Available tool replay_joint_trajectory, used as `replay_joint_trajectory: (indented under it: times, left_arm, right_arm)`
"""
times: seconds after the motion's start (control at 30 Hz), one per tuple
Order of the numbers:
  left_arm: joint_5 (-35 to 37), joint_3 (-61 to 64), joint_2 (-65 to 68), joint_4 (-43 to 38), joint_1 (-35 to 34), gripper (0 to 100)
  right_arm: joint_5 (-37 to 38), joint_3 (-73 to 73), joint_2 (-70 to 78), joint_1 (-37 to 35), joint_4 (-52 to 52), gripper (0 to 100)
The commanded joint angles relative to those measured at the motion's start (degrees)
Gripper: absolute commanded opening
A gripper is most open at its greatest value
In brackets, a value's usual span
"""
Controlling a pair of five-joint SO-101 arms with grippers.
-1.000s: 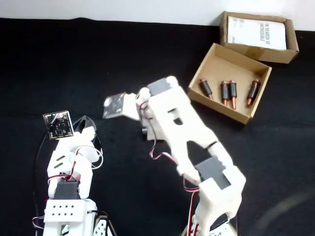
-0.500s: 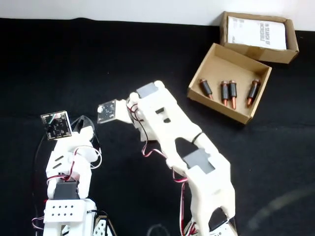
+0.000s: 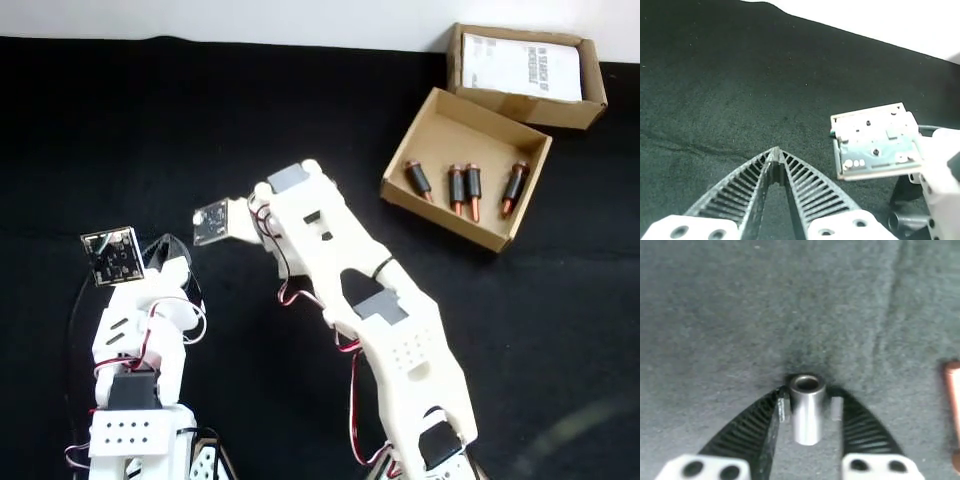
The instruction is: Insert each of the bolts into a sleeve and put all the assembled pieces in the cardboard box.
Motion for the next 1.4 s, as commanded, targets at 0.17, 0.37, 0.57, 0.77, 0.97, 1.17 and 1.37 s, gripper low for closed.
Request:
replay_joint_trajectory:
  times: [0.17, 0.37, 0.57, 0.77, 0.97, 1.17, 1.37]
  left_arm:
    - [0.1, 1.5, -0.9, 0.4, -0.8, 2]
    - [0.1, 1.5, -0.7, 0.2, -0.6, 2]
    - [-0.4, 1.5, -0.4, 0.1, 0.4, 2]
    - [-7.3, 1.5, 6.9, -3.4, 2.7, 2]
    - [-7.5, 1.4, 12.5, -9.3, 2.7, 2]
    - [-7.2, 0.5, 16.4, -11.0, 2.7, 2]
    - [-7.1, -3.0, 23.0, -10.6, 2.7, 2]
  right_arm:
    - [-2.1, -2.1, -0.2, 1.5, 0.3, 0.9]
    - [-9.1, -14.7, -4.6, 5.1, 5.9, 0.9]
    - [-13.8, -30.9, -9.7, 9.5, 13.6, 0.9]
    - [-22.4, -46.5, -10.3, 17.5, 19.5, 0.9]
    - [-34.5, -61.1, -12.7, 25.6, 20.5, 0.9]
    - [-44.9, -52.4, -26.7, 36.2, 20.5, 0.9]
    - [-51.8, -34.4, -45.8, 49.6, 20.4, 0.9]
